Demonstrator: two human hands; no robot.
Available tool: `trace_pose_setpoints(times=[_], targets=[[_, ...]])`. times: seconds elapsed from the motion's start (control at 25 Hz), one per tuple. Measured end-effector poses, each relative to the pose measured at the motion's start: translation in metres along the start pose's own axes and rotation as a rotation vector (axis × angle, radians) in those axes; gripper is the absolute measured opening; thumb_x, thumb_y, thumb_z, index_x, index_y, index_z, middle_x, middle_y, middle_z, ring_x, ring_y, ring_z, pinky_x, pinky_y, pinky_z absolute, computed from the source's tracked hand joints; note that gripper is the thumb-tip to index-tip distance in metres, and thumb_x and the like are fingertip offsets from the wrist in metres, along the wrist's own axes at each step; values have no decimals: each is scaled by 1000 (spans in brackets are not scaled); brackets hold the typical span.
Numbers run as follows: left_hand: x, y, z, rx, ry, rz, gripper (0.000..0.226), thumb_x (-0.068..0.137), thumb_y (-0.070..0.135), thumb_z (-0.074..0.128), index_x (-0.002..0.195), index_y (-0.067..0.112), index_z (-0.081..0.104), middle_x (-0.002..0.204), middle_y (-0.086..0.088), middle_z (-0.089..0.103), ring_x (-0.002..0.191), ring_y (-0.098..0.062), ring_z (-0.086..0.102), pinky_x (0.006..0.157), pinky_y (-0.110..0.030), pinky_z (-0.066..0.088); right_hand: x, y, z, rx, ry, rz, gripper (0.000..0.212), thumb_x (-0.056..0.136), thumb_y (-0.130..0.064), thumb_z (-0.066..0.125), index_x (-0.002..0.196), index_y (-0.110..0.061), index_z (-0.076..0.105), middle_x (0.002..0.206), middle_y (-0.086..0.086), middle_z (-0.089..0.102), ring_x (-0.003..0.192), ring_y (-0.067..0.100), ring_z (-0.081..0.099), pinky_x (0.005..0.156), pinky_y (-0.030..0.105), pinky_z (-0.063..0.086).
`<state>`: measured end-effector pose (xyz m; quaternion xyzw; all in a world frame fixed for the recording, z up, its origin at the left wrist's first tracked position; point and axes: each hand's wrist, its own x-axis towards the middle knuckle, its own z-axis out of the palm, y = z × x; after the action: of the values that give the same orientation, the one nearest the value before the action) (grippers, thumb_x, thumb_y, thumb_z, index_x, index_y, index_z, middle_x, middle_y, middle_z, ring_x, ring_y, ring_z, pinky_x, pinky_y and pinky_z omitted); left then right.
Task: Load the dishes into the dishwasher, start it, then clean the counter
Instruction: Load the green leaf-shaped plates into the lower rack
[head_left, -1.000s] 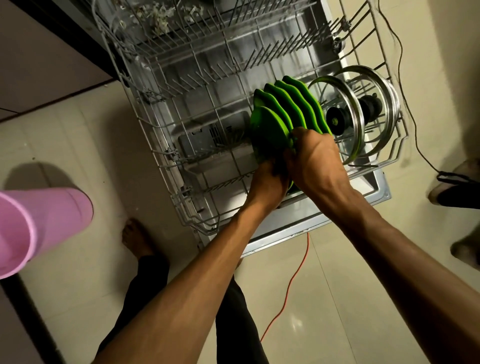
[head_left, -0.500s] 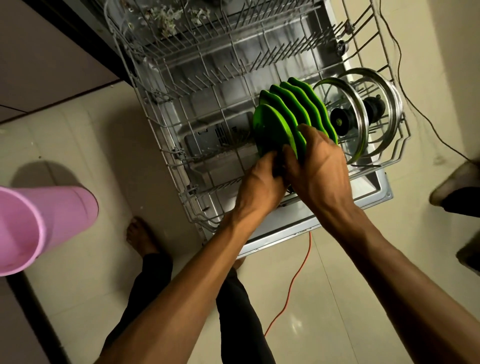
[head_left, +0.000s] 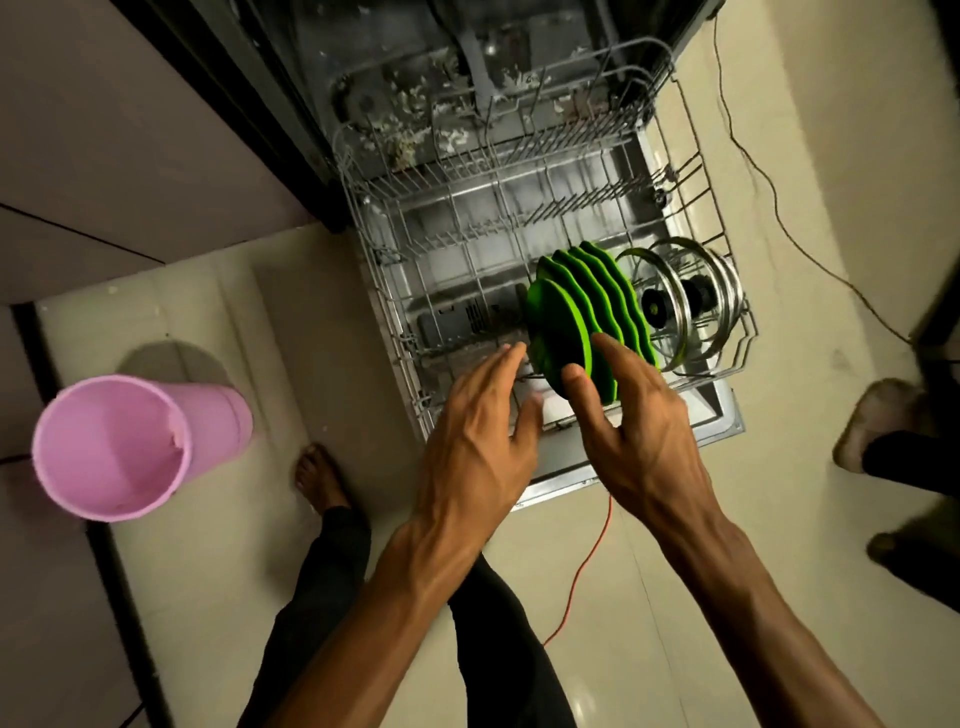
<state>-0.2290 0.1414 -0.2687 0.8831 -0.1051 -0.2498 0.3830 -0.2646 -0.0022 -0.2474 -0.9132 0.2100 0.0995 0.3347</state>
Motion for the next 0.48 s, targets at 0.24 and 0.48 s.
trace_pose_setpoints(times=[0.24,0.48], targets=[[-48,55,-88,-77,188,30,51,96,38,50,142,15,45,145,-1,48,133,-12,43,109,-21,33,-36,-106,-60,107,-31,-162,56,97,-53,36,143,-21,45,141,-4,52,128,5,44,103,21,38],[-91,93,-190,-79,317,2,49,96,30,55,143,18,44,147,1,46,135,-11,40,108,-18,30,-66,-214,-107,109,-25,-353,58,99,-53,31,146,-20,40,145,-1,49,133,12,44,110,41,39]])
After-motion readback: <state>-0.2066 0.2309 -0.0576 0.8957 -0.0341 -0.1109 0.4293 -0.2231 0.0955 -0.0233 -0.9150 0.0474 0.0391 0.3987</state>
